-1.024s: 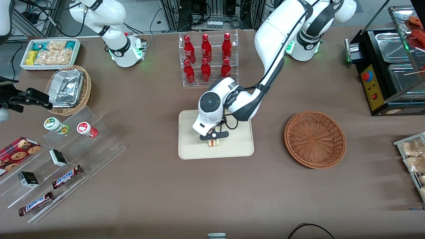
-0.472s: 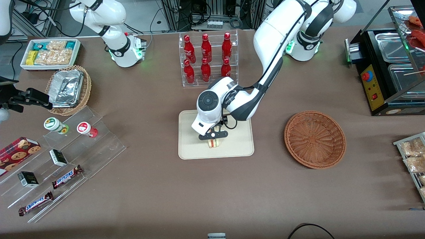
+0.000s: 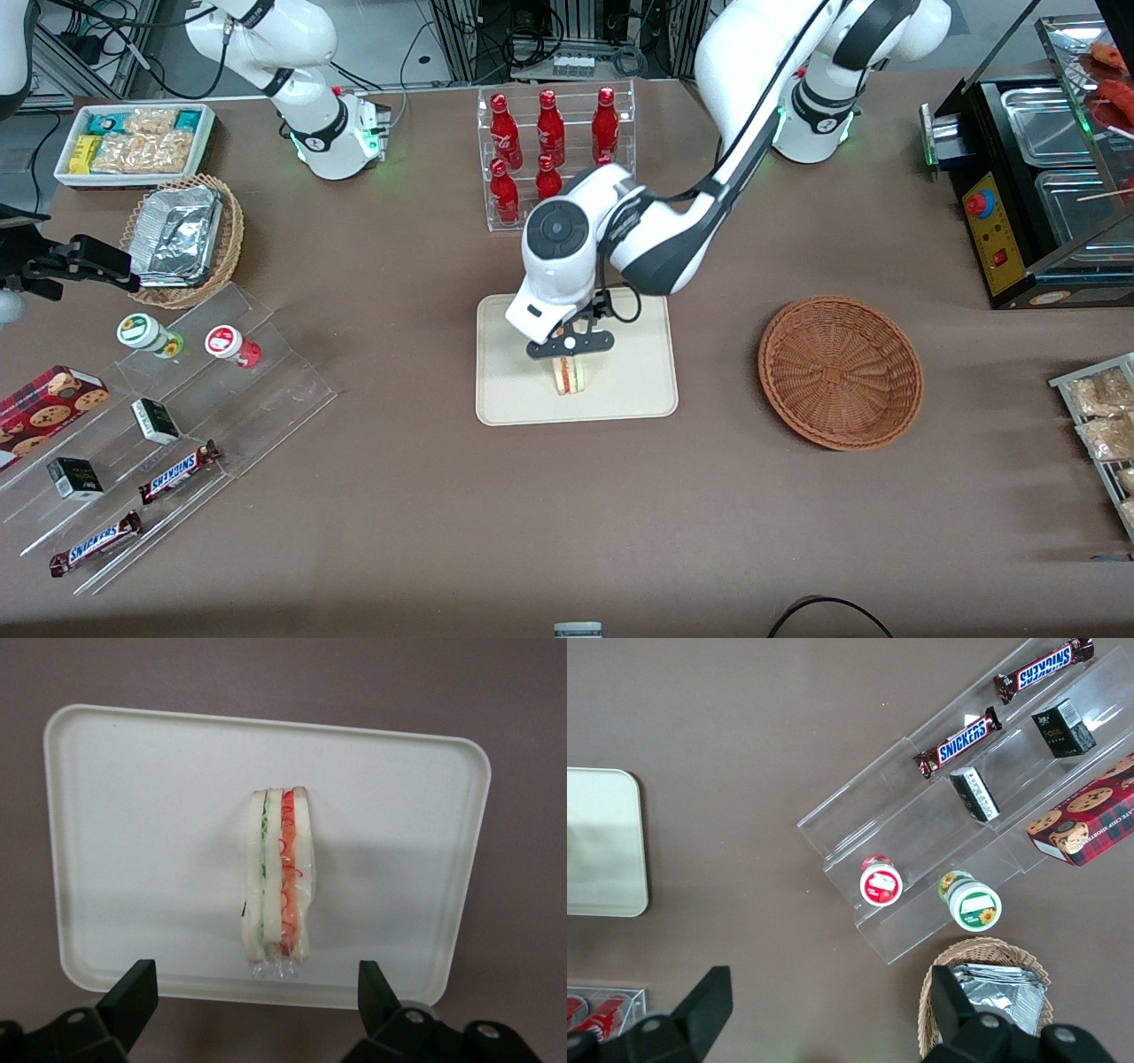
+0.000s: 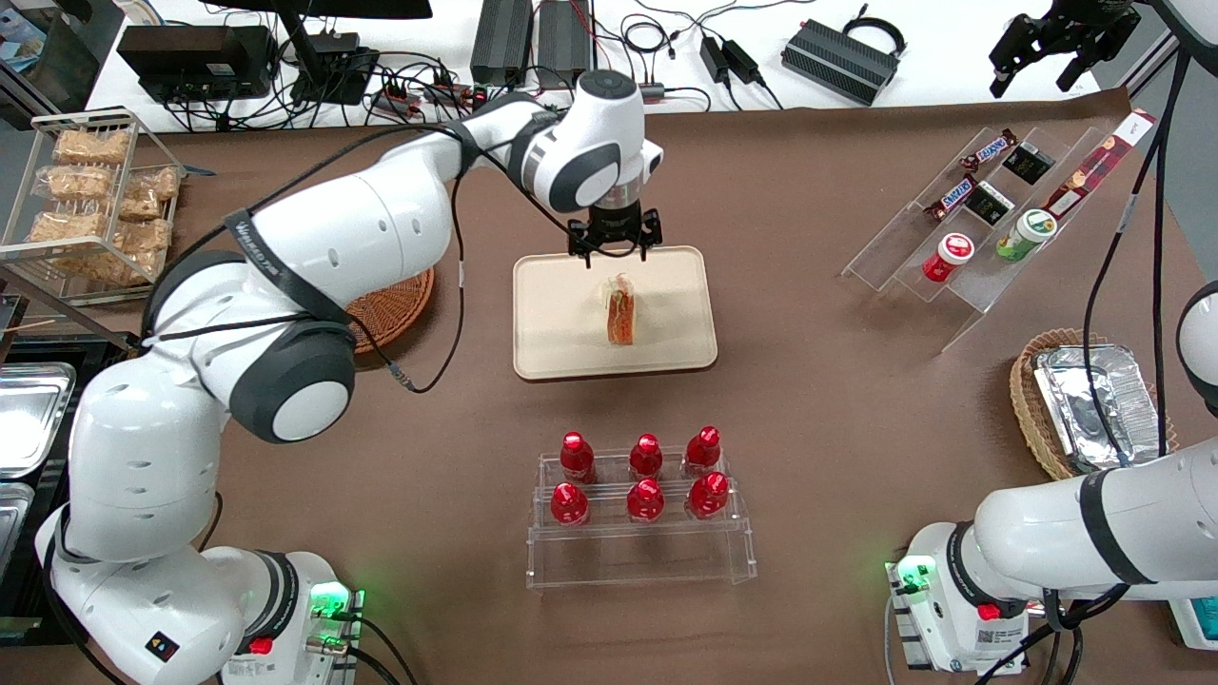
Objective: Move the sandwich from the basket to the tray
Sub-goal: 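Open the left gripper to release the sandwich and raise it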
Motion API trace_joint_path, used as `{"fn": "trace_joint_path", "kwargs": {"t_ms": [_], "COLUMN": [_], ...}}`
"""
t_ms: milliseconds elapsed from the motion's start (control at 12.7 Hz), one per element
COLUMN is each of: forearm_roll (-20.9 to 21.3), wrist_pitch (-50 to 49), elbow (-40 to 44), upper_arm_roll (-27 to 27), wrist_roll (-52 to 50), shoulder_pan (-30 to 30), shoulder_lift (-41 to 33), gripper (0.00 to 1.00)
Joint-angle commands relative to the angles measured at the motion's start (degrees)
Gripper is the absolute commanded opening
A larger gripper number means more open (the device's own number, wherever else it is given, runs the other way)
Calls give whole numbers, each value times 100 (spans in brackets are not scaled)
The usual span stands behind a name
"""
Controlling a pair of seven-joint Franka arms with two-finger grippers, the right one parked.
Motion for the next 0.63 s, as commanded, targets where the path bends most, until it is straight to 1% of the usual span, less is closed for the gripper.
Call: {"fn": "trace_joint_path", "kwargs": {"t_ms": [0, 236, 394, 551], "forearm_roll": [11, 2, -155, -130], "wrist_pitch": [-202, -474, -606, -1062], "elbow": [-72, -72, -141, -142], "upper_arm_roll": [5, -4, 14, 31], "wrist_roll": [178, 758, 1076, 1278], "shoulder_pan": [171, 470, 689, 874], "shoulder_lift": [-350, -579, -825, -1009], "gripper": [100, 100, 100, 100]}}
